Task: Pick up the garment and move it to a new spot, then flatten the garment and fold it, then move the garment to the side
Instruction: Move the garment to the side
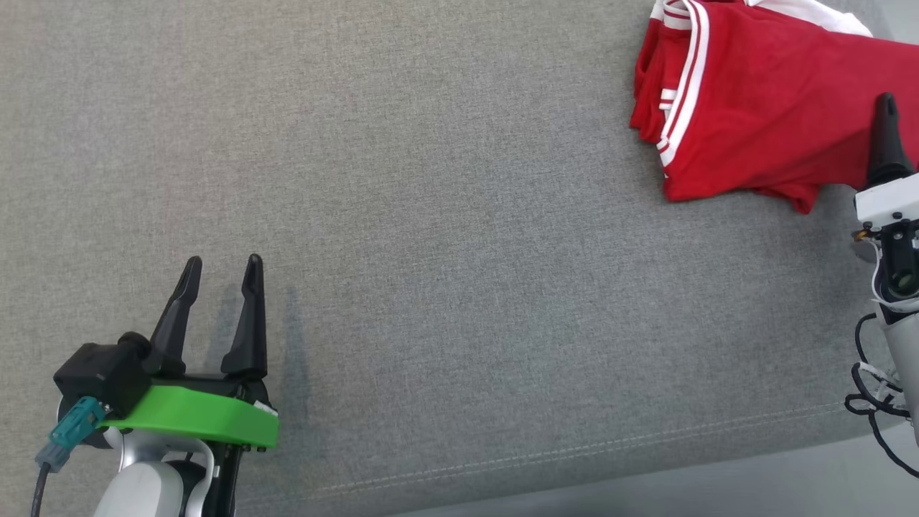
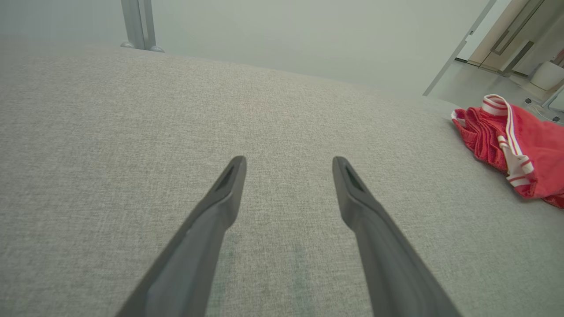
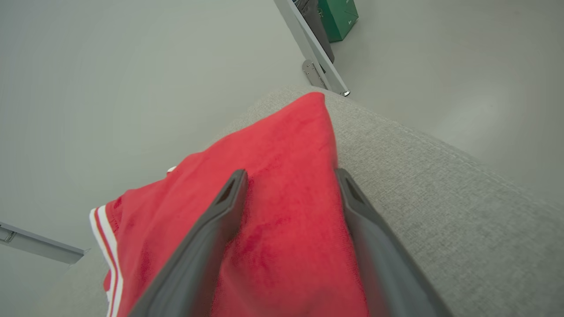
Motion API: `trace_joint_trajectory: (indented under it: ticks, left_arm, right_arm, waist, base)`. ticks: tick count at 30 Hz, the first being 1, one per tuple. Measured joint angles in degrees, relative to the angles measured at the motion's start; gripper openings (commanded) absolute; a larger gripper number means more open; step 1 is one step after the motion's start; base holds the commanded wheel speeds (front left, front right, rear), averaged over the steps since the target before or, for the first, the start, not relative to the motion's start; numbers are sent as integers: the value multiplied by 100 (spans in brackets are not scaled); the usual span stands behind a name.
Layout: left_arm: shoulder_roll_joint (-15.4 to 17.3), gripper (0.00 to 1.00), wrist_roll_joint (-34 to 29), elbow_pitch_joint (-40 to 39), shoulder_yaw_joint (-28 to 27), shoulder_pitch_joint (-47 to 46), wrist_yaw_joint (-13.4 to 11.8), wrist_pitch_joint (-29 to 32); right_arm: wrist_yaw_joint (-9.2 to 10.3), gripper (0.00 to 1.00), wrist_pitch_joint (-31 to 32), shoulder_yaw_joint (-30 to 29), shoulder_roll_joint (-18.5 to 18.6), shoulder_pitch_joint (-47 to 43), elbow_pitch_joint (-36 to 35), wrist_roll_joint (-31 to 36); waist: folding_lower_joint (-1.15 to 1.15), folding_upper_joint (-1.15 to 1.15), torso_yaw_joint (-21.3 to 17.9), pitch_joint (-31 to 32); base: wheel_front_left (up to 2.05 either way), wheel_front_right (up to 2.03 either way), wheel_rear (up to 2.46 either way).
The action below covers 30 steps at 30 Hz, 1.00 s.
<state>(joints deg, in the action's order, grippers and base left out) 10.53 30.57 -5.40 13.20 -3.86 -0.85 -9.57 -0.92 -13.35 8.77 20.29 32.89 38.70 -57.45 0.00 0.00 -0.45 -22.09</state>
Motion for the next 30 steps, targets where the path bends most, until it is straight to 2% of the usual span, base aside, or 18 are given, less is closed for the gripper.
trace_joint_trajectory:
  ticks: [4,8,10,16,19,26,30]
  left_arm:
    - [-16,100,0,-7,-40,1,-26,-4]
    - [-29,100,1,-16,-41,1,-44,-5]
    - [-31,100,1,-27,-41,1,-44,-5]
    - [-35,100,0,0,-33,0,-43,-42]
    - [-49,100,0,59,-34,0,-43,-86]
    - [-63,100,0,250,-267,5,-120,-230]
    - [-64,100,1,390,-414,47,-127,-294]
  right_arm:
    - [207,100,-32,179,148,-1,229,389]
    - [460,100,-51,271,511,-9,445,818]
    - [508,100,-57,269,567,-12,490,889]
    - [506,100,-69,305,355,-17,576,962]
    - [506,100,-100,272,363,-42,546,1068]
    - [565,100,-108,-260,495,-101,-369,1675]
    - [595,100,-108,-426,397,-402,-867,1995]
  waist:
    - [0,0,37,14]
    - [0,0,43,15]
    - [0,0,43,16]
    - [0,0,31,54]
    - [0,0,37,134]
    - [0,0,57,391]
    - [0,0,50,577]
  base:
    - [0,0,0]
    - [0,0,0]
    - [0,0,0]
    - [0,0,0]
    - [0,0,0]
    - [0,0,0]
    - [0,0,0]
